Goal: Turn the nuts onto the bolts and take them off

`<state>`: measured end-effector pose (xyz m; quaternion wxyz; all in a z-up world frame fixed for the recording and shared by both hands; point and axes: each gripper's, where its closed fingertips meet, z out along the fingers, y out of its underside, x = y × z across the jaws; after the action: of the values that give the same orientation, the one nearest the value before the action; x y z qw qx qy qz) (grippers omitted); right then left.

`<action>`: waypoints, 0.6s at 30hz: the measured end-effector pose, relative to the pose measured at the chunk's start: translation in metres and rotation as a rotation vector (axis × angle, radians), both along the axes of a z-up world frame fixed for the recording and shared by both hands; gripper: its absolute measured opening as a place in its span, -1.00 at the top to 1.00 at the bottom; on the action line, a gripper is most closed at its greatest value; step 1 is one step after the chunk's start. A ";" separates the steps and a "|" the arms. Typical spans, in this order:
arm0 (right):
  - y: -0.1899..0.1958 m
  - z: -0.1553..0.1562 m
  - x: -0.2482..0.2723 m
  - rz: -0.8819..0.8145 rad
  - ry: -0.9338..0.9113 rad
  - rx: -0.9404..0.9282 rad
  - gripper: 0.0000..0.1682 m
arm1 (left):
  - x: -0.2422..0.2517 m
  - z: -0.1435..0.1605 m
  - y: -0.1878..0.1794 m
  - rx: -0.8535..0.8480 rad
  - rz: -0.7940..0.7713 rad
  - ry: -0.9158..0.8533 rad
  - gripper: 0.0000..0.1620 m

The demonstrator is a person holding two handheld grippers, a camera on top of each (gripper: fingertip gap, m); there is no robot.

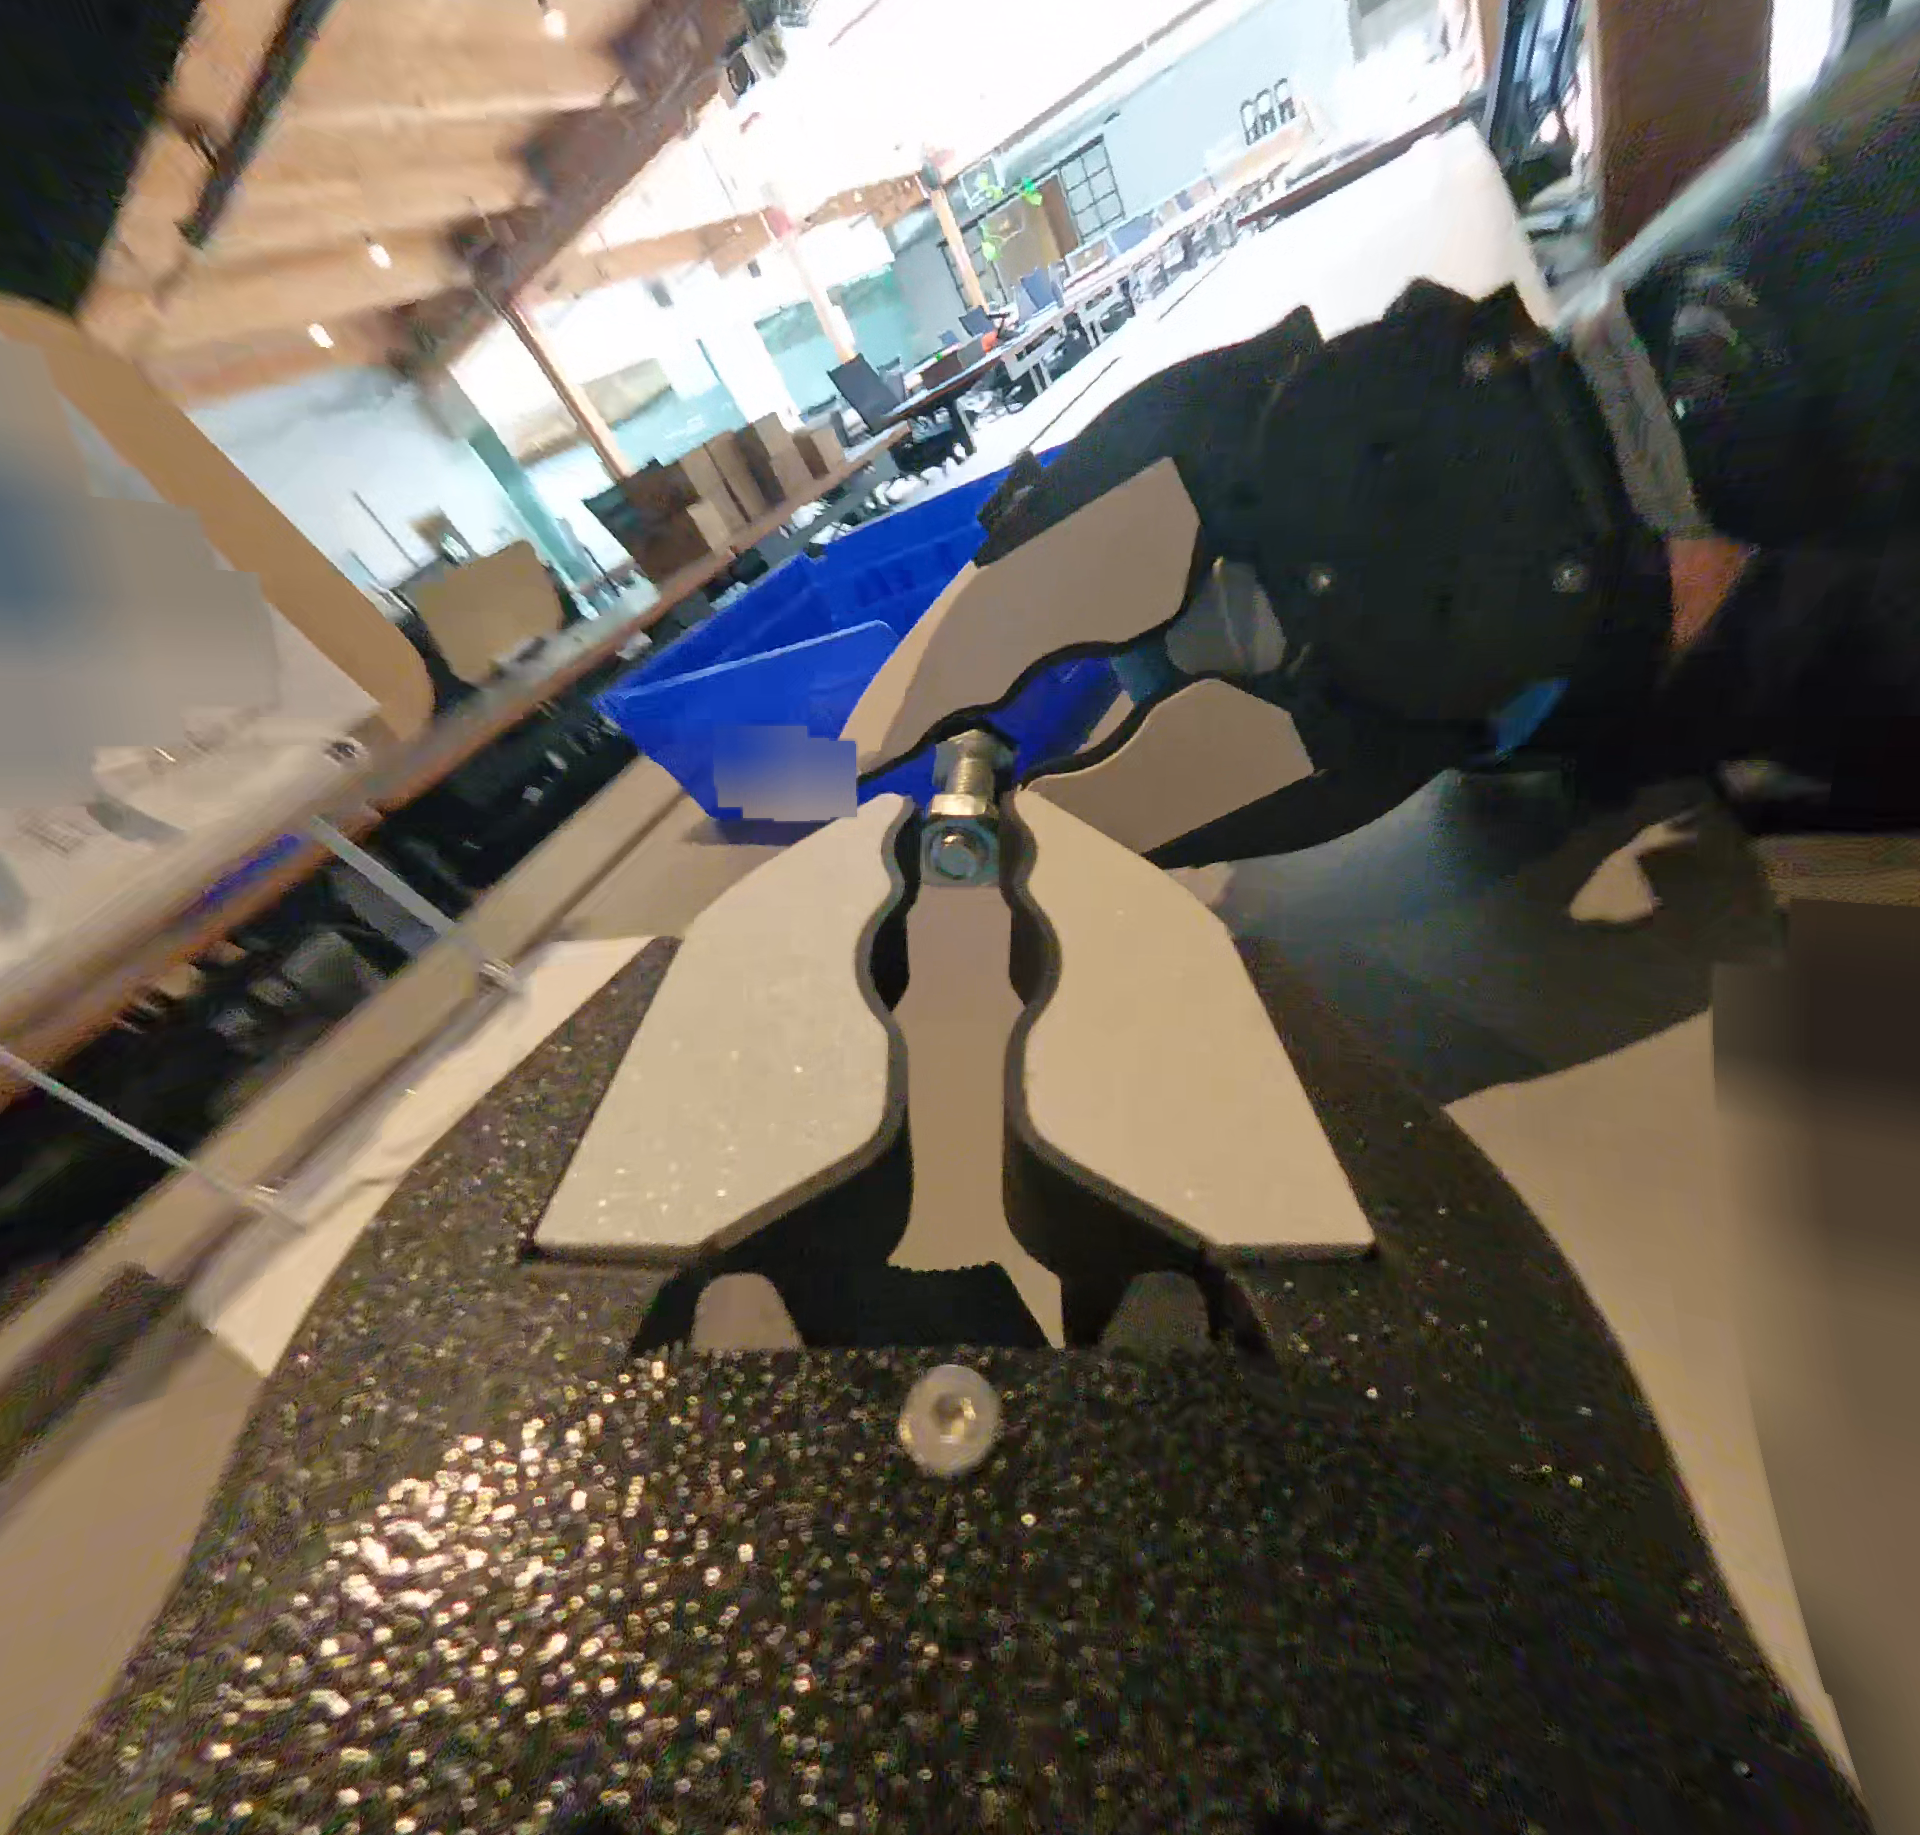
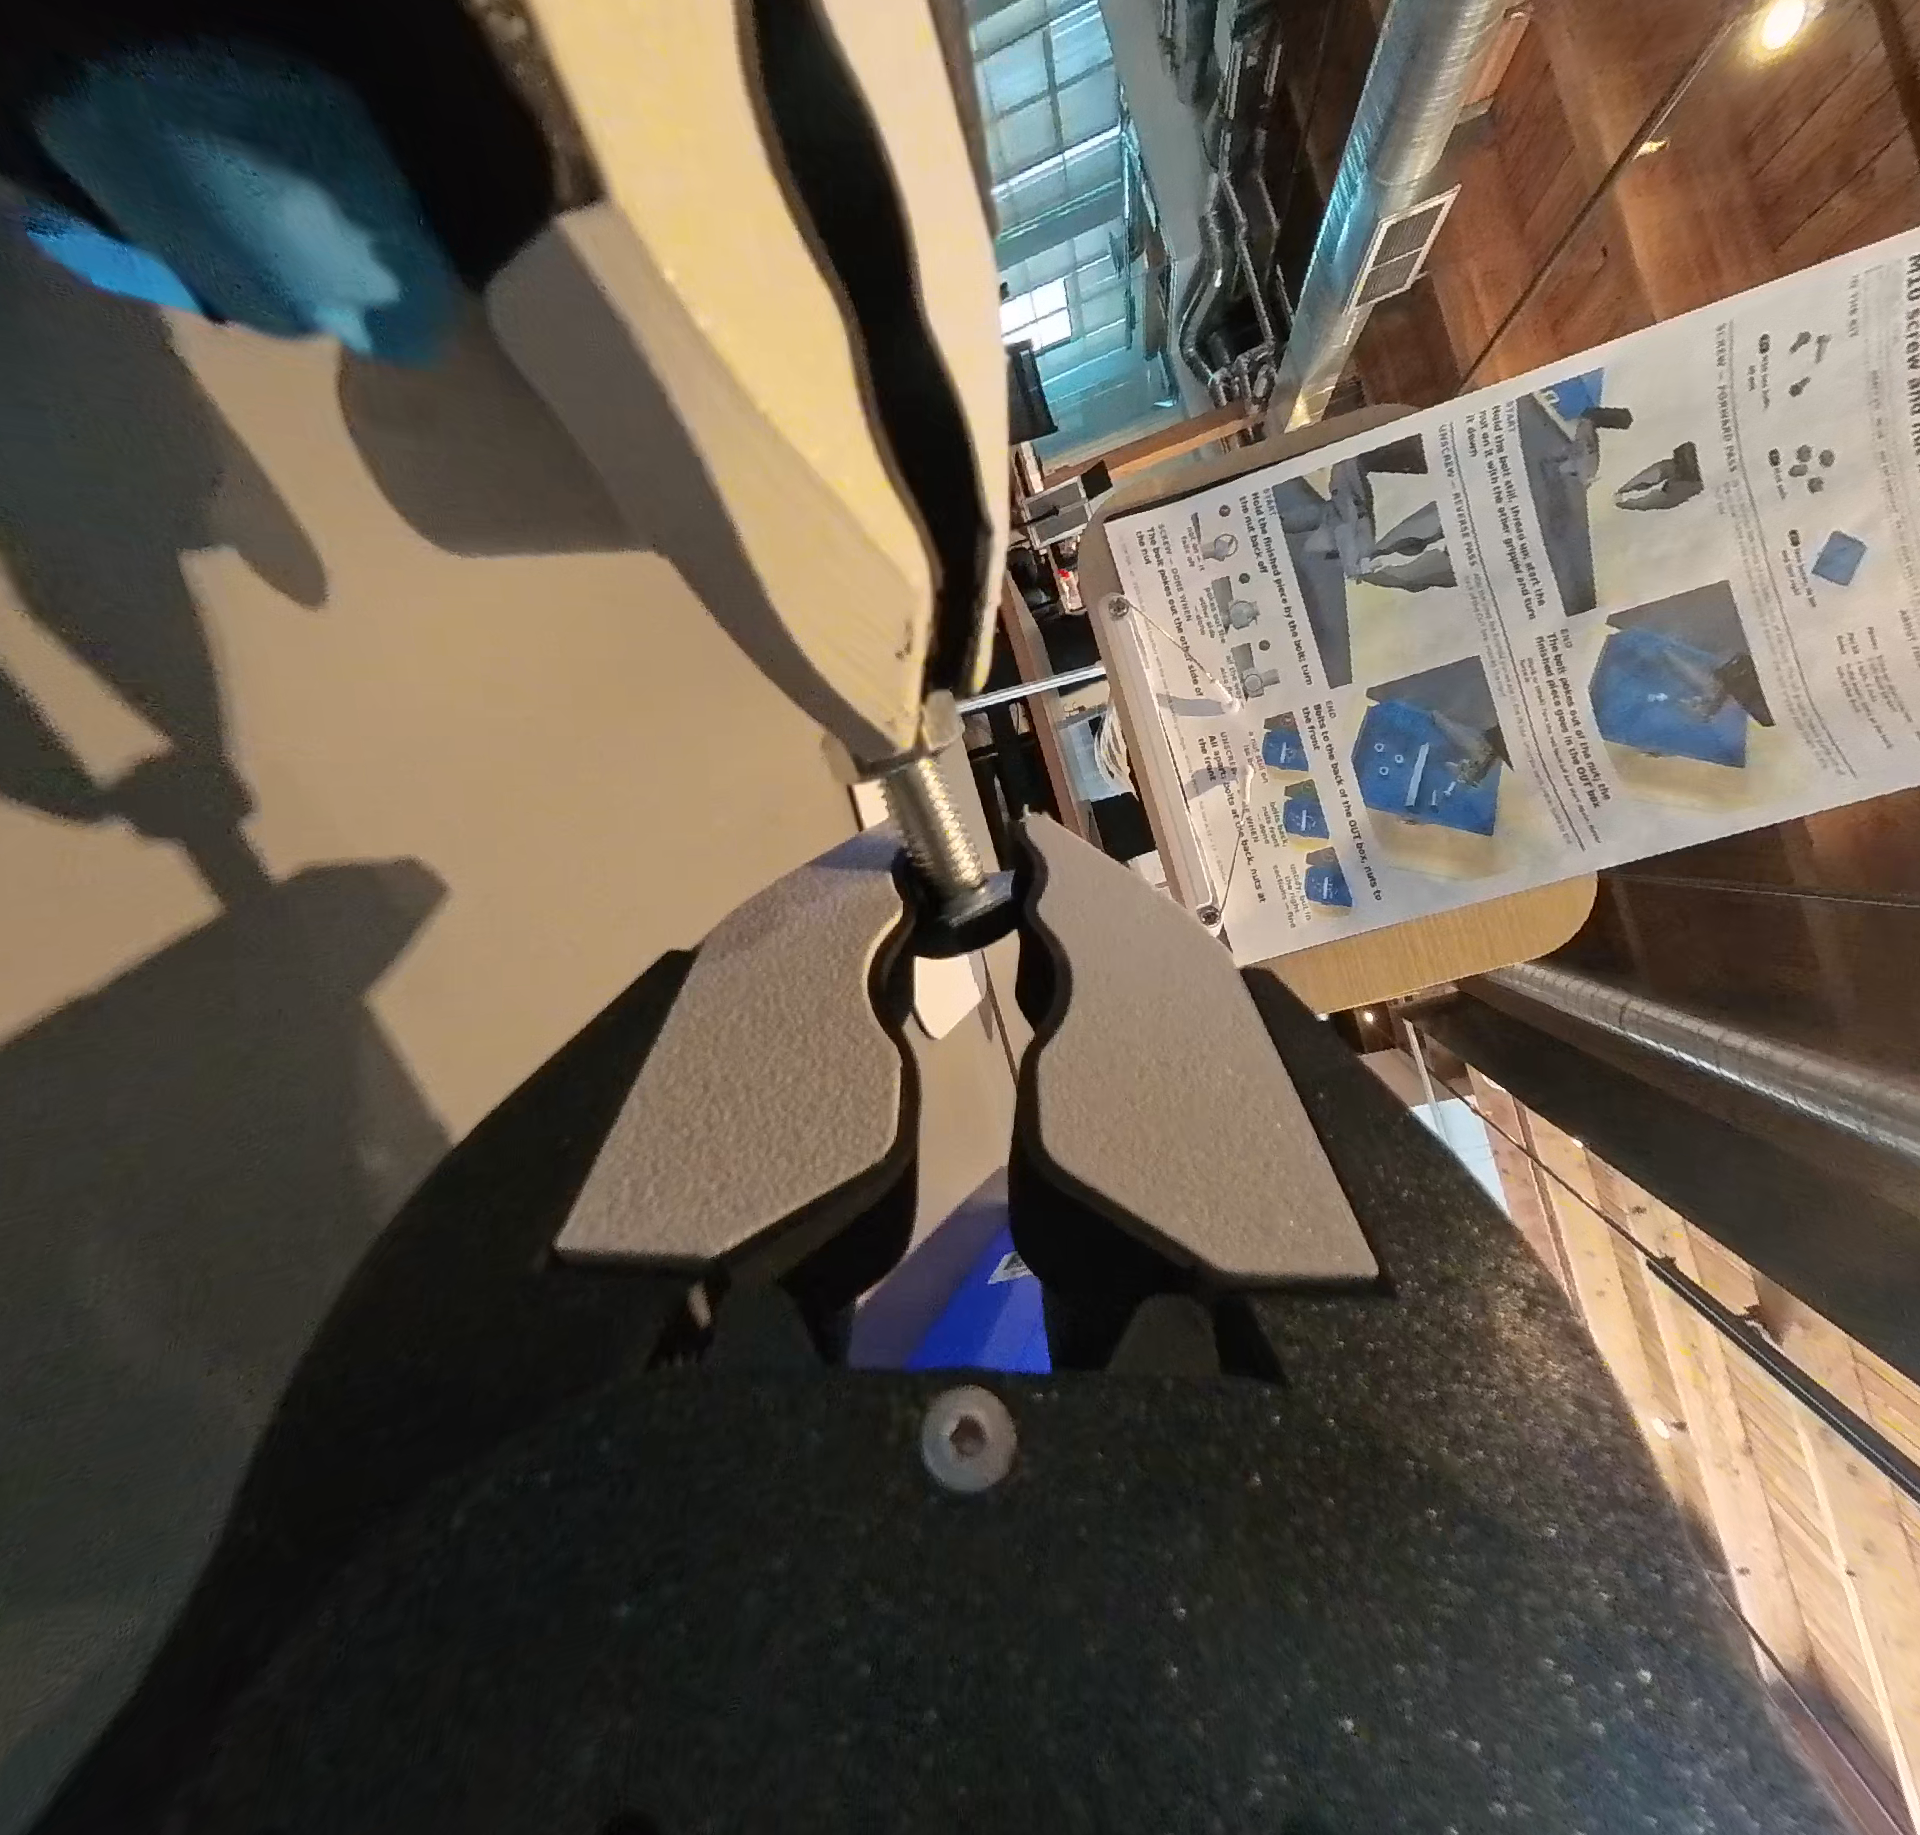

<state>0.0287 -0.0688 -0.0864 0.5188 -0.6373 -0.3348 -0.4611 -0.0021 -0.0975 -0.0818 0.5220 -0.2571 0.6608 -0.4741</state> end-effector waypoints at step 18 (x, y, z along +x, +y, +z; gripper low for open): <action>0.000 0.001 0.000 0.004 0.003 0.004 0.84 | 0.003 0.007 0.005 -0.276 -0.082 0.093 0.65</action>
<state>0.0284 -0.0690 -0.0855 0.5214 -0.6362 -0.3345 -0.4598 0.0011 -0.0930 -0.0751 0.4308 -0.3207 0.6228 -0.5690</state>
